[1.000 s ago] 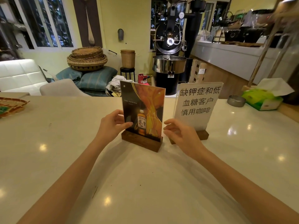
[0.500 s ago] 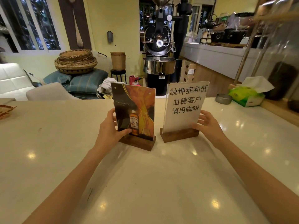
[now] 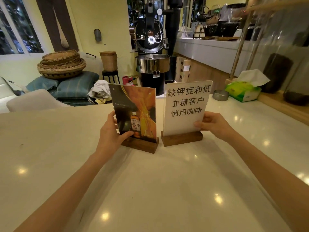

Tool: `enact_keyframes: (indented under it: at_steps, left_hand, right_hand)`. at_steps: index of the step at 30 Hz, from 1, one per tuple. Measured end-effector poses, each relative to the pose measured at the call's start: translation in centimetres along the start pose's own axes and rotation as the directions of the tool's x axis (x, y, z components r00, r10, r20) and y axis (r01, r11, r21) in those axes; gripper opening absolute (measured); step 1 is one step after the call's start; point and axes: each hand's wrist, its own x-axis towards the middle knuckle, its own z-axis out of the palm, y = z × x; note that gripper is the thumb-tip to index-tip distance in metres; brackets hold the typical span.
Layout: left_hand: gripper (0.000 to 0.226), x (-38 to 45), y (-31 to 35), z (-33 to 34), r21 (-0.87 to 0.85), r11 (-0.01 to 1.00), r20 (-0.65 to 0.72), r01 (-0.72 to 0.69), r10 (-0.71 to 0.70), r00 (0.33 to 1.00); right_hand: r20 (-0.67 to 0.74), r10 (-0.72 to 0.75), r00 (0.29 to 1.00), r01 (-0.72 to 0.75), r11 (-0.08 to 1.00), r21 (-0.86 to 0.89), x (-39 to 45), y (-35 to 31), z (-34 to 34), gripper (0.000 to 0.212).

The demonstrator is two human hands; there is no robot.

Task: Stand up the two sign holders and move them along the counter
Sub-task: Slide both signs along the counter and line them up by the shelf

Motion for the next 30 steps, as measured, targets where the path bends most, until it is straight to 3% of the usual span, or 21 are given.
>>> enact_keyframes:
  at_steps: [12,30]
  left_hand:
    - [0.081,4.7,5.5,8.3,-0.042,0.999,0.129,-0.021,0.027,0.991]
    - [0.084,10.0,17.0,26.0,-0.165,0.968,0.277,-0.192,0.232,0.933]
  right_hand:
    - [-0.161,0.052,0.986,-0.07,0.992,-0.108,-0.8,3.1,-9.0,0.045]
    - [-0.425,0.11,0.898,-0.239,0.935,-0.263,-3.2,7.0,-23.6,0.035]
